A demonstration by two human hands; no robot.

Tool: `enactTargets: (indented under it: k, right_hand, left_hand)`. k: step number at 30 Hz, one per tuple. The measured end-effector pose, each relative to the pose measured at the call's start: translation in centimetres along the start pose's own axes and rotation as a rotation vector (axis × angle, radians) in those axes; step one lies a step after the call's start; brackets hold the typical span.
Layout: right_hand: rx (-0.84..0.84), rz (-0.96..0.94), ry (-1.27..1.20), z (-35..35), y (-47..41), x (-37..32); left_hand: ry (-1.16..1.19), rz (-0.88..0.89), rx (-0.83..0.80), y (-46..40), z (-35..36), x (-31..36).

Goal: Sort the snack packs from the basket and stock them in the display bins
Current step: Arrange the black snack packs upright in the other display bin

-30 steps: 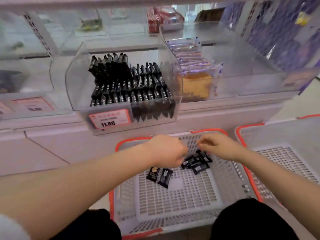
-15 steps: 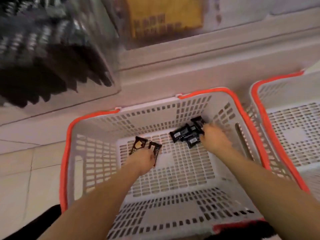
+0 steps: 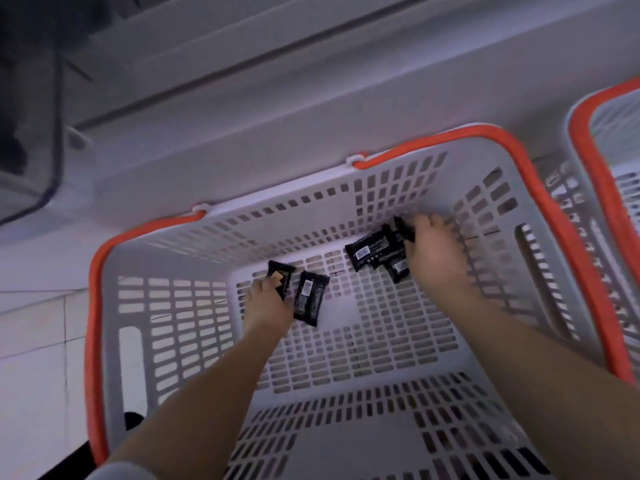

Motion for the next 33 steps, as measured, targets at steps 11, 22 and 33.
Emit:
enactTargets:
  k: [11,22,33]
  right_hand:
    - [-0.585,0.706,-1.669,0.6,4.9,-1.5]
    - [-1.036,0.542,-2.088,0.2,7.7,-1.8]
    - [-0.531,0.386,-1.158,0.3,6.7,-0.5]
  left_hand:
    - [0.028,-0.115,0.015,-1.2,1.4,-0.7]
    - [0.202,0.694,0.166,4.3,-1.4,3.5]
    - [0.924,0.231,-0.307,4.7,0.5,5.6]
Point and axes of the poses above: each hand's wrist, its own y-axis away from the middle knuckle, its own z-axis out of the palm, x = y × z, the point moved 2 cm from there along -y, towards the middle knuckle, and after that the axes turned 2 degrees about z, right-handed, at the moved point
